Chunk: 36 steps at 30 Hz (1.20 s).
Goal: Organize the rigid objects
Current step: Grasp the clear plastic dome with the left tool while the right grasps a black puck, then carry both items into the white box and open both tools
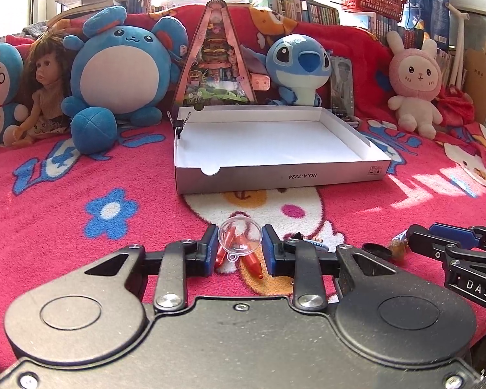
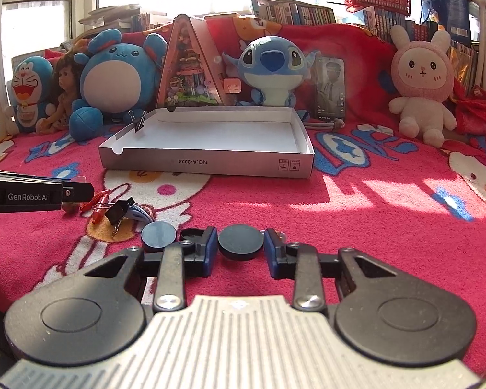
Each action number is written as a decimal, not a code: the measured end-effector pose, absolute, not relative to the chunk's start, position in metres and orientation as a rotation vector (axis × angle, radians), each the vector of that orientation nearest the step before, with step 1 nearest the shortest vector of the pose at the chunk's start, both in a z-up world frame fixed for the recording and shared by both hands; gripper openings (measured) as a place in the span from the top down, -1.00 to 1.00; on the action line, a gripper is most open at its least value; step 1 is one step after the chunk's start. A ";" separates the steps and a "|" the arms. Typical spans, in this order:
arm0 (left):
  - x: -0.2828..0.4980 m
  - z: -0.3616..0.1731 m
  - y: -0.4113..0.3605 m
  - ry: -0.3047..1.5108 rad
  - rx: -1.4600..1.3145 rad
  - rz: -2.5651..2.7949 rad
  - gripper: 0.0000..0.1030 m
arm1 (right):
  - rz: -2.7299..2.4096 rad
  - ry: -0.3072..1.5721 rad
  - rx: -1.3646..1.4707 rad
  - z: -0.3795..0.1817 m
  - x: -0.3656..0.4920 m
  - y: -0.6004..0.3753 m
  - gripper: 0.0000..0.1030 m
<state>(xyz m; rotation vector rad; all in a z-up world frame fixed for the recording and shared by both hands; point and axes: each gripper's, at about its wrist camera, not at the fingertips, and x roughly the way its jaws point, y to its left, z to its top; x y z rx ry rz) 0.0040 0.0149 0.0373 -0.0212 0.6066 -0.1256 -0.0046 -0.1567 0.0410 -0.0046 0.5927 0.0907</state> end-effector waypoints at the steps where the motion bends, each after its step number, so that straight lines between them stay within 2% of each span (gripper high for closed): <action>1: 0.007 0.040 0.016 0.605 -0.024 -0.128 0.47 | 0.090 0.587 -0.001 0.044 -0.002 -0.158 0.29; 13: 0.059 0.075 0.023 0.597 -0.065 -0.169 0.47 | 0.126 0.582 0.033 0.070 0.047 -0.168 0.29; 18: 0.093 0.080 0.021 0.649 -0.100 -0.205 0.47 | 0.156 0.605 0.046 0.079 0.074 -0.169 0.29; 29: 0.170 0.071 0.010 0.731 -0.149 -0.165 0.47 | 0.157 0.700 0.052 0.082 0.153 -0.167 0.29; 36: 0.202 0.043 -0.003 0.766 -0.119 -0.122 0.47 | 0.110 0.739 0.062 0.066 0.194 -0.163 0.29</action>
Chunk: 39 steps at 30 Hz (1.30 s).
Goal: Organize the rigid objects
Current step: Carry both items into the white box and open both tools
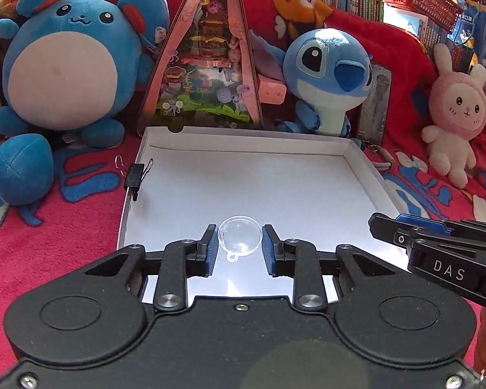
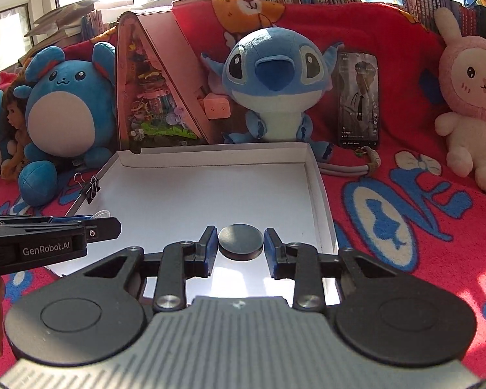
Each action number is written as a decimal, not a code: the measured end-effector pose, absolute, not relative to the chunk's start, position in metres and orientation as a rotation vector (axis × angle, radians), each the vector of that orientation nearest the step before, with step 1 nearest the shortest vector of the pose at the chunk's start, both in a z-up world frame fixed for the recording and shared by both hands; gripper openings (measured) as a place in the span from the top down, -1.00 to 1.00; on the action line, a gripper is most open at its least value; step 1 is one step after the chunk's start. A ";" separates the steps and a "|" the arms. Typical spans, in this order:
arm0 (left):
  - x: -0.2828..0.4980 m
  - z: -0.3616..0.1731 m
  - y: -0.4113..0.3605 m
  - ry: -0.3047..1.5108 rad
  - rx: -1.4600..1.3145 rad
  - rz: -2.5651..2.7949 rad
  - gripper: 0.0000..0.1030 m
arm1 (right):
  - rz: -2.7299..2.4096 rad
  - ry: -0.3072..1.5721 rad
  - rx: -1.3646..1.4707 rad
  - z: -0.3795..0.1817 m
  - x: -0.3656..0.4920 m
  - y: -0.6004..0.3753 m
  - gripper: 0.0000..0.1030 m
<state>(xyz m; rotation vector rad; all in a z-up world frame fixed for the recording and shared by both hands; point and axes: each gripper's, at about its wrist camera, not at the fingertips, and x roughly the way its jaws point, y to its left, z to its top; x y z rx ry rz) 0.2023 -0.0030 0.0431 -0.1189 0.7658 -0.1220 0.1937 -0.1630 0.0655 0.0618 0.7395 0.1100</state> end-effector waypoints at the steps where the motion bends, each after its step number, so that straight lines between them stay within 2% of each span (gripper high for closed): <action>1: 0.204 0.038 -0.005 0.773 -0.114 -0.123 0.47 | 0.109 0.744 0.065 0.062 0.197 -0.162 0.29; 11: 0.213 0.012 -0.017 0.802 -0.071 -0.120 0.47 | 0.092 0.801 0.071 0.037 0.214 -0.157 0.29; 39: 0.237 0.008 -0.020 0.808 -0.027 -0.088 0.46 | 0.094 0.862 0.053 0.025 0.241 -0.167 0.28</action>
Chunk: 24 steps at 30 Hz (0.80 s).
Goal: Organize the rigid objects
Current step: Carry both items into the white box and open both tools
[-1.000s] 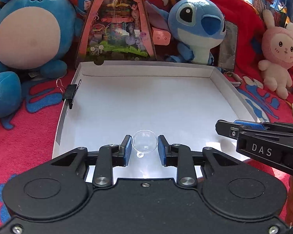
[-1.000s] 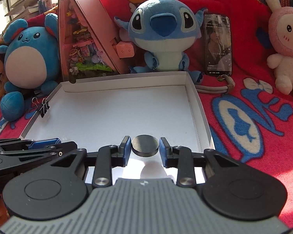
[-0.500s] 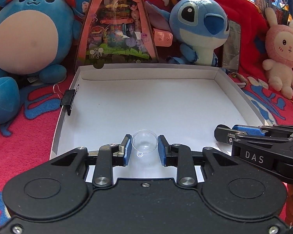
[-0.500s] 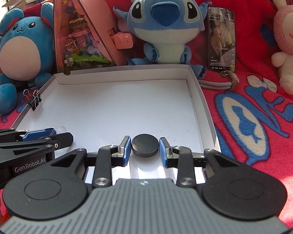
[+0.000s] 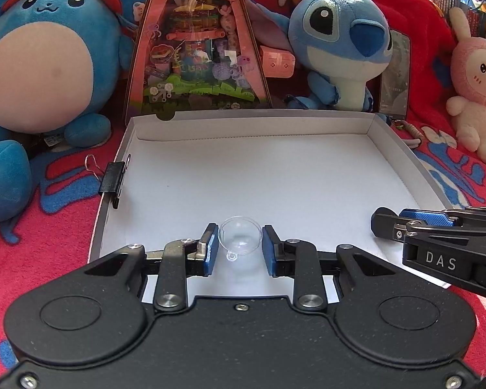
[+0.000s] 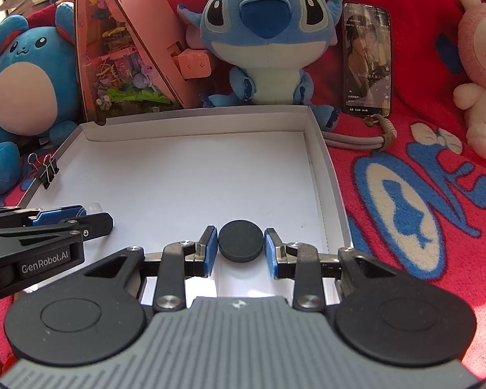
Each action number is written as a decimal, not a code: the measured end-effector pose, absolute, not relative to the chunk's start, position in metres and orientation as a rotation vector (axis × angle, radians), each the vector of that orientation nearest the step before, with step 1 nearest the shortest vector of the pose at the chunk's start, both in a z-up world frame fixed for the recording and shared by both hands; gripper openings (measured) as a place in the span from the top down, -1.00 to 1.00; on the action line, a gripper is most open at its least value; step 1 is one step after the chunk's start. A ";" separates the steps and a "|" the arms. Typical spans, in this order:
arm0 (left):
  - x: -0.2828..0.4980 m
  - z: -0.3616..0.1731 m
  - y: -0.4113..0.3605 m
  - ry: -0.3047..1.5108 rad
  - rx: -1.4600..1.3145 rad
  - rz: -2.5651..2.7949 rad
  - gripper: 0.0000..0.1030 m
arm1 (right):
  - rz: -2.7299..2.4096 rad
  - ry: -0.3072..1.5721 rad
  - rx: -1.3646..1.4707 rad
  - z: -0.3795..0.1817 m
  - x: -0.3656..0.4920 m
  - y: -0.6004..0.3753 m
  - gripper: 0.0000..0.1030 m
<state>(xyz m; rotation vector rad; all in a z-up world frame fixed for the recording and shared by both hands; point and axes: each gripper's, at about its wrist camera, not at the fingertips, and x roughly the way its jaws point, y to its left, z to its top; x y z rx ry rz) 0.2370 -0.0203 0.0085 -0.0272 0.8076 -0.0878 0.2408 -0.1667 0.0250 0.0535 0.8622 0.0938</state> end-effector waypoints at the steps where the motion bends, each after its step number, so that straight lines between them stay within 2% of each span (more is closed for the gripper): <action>1: 0.237 0.008 -0.021 0.806 -0.025 -0.088 0.46 | 0.094 0.862 0.052 0.025 0.241 -0.167 0.28; 10: 0.236 0.008 -0.021 0.797 -0.012 -0.085 0.46 | 0.090 0.861 0.028 0.022 0.242 -0.164 0.29; 12: 0.235 0.008 -0.022 0.792 -0.007 -0.083 0.45 | 0.089 0.858 0.028 0.022 0.241 -0.164 0.23; 15: 0.234 0.009 -0.022 0.791 -0.016 -0.081 0.26 | 0.090 0.848 0.029 0.022 0.240 -0.164 0.18; 16: 0.233 0.009 -0.022 0.795 -0.021 -0.078 0.12 | 0.090 0.844 0.028 0.022 0.239 -0.164 -0.03; 20: 0.229 0.012 -0.020 0.806 -0.038 -0.074 -0.21 | 0.097 0.820 0.039 0.024 0.232 -0.166 -0.28; 24: 0.220 0.016 -0.013 0.806 -0.052 -0.064 -0.35 | 0.105 0.790 0.034 0.030 0.224 -0.167 -0.42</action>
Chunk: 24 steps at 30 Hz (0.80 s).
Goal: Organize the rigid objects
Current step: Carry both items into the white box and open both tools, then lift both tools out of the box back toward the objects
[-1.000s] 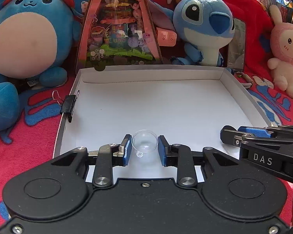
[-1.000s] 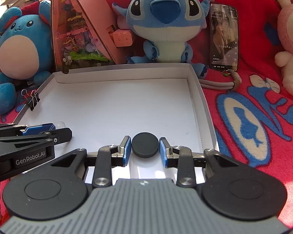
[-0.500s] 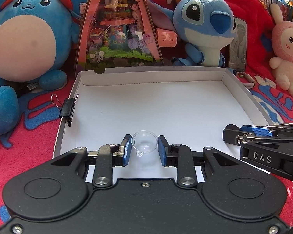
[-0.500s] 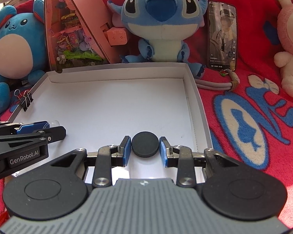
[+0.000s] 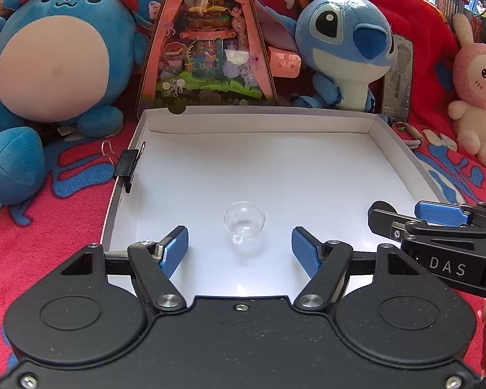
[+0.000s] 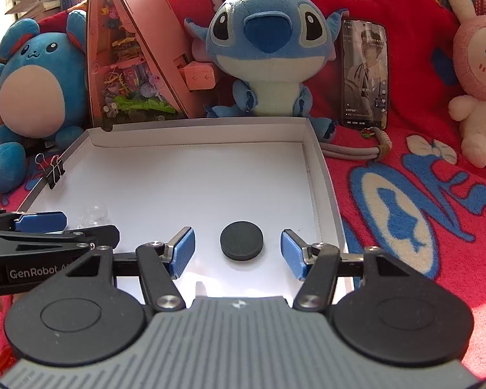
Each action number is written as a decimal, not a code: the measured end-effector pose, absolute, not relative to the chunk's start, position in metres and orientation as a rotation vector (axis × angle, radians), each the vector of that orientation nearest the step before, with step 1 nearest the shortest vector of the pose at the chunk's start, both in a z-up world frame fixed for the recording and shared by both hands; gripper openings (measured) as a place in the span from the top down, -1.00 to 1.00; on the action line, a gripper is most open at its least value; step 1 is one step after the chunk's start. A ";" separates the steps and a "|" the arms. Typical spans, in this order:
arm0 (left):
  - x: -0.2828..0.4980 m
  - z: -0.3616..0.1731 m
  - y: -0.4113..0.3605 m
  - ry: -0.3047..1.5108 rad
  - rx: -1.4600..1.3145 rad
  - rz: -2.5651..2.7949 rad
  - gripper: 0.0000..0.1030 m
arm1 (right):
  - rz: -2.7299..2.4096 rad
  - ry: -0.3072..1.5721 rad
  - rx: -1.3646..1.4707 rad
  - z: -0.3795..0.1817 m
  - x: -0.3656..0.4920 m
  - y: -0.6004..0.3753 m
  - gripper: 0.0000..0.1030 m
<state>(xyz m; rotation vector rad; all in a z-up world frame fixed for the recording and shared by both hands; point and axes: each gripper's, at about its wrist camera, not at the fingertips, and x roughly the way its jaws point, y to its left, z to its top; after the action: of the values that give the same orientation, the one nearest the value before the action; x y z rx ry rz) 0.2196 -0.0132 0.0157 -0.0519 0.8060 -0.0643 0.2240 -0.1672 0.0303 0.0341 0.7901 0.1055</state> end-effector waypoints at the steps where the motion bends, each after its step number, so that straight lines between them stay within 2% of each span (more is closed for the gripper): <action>1: 0.217 0.017 -0.012 0.801 -0.050 -0.067 -0.38 | 0.110 0.783 0.033 0.032 0.222 -0.168 -0.45; 8: 0.190 0.031 -0.008 0.764 -0.030 -0.102 -0.56 | 0.137 0.736 0.004 0.044 0.203 -0.166 -0.63; 24: 0.117 0.045 -0.004 0.696 0.001 -0.164 -0.66 | 0.212 0.648 -0.024 0.062 0.139 -0.165 -0.76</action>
<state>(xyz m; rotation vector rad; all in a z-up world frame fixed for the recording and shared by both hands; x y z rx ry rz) 0.1170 -0.0041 0.0447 0.0012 0.6962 -0.1638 0.1394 -0.1651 0.0623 -0.0244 0.6481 0.2121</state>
